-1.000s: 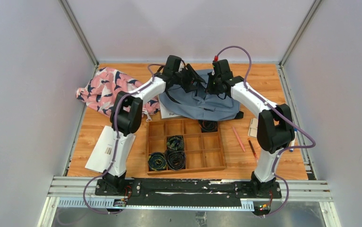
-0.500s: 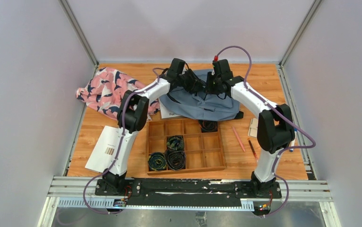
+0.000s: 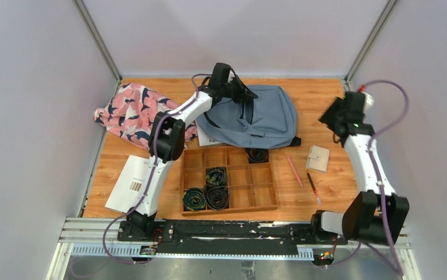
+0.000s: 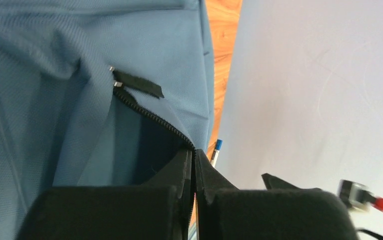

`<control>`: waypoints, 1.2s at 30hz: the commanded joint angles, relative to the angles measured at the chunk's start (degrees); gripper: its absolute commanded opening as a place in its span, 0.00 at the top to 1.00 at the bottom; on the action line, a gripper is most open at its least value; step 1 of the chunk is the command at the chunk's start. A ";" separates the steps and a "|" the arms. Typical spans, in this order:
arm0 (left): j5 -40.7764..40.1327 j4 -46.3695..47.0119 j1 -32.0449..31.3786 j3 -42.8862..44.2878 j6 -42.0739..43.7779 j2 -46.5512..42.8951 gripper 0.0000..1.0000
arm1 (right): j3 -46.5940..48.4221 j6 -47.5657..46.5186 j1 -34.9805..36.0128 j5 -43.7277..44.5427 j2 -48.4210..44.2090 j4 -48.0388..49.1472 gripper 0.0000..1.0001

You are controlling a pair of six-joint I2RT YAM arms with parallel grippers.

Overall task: Pack the student bag
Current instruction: Adjust the student bag at the center of the board.

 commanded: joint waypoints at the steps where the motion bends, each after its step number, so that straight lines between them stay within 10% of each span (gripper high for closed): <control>1: 3.72 -1.77 0.22 8.74 4.59 2.41 0.89 | -10.11 7.56 -13.94 -0.24 -6.45 -5.31 0.31; 6: 6.24 -1.19 0.59 8.67 5.72 2.37 0.59 | -14.53 6.68 -17.18 -2.22 -7.46 -7.08 0.28; 20: 12.02 -0.68 0.46 1.47 12.62 -3.35 0.55 | -12.56 0.27 -17.20 -18.32 4.48 -6.30 0.18; 36: 12.92 -6.90 1.29 4.05 17.90 -3.01 0.50 | -11.39 -3.09 -18.10 -13.08 10.56 -8.26 0.16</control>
